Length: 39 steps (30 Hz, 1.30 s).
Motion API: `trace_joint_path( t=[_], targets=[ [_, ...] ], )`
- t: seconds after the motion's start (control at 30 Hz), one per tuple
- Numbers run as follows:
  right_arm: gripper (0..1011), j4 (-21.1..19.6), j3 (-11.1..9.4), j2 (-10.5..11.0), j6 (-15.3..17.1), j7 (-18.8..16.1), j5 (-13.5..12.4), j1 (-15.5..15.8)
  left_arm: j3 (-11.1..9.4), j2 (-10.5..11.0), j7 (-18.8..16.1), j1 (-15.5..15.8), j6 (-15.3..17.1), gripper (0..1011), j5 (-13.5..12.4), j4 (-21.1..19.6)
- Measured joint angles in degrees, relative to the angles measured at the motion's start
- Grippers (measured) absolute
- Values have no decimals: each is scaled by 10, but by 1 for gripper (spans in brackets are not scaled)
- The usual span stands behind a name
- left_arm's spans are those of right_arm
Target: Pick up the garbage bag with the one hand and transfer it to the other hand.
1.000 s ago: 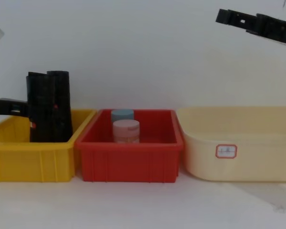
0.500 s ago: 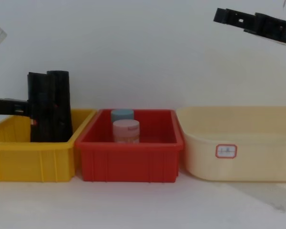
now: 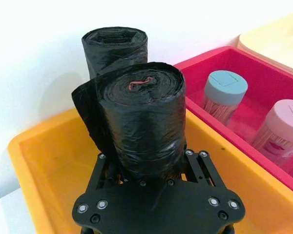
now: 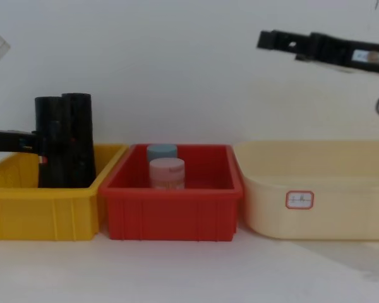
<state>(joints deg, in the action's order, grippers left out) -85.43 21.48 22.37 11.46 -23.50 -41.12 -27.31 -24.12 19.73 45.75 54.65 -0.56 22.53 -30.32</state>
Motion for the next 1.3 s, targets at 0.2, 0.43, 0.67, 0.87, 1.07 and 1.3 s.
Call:
trace_joint_path(
  t=[0.2, 0.43, 0.67, 0.87, 1.07, 1.3],
  targets=[
    [1001, 44, 33, -17, 29, -22, 0, -39, 0, -1, 1, 2, -2, 476, 0, 4],
    [1001, 94, 66, -42, 49, -42, 4, -80, 0, -2, 1, 3, -3, 446, 0, 6],
    [1001, 144, 102, -69, 63, -59, 15, -124, 0, -2, 2, 3, -3, 418, 0, 7],
    [1001, 182, 133, -87, 74, -71, 32, -158, 0, -2, 2, 4, -4, 418, 0, 8],
    [1002, 213, 158, -100, 79, -76, 50, -184, 0, -3, 2, 4, -4, 418, 0, 8],
    [1001, 237, 179, -107, 79, -77, 73, -203, 0, -3, 2, 4, -4, 418, 0, 9]
  ],
)
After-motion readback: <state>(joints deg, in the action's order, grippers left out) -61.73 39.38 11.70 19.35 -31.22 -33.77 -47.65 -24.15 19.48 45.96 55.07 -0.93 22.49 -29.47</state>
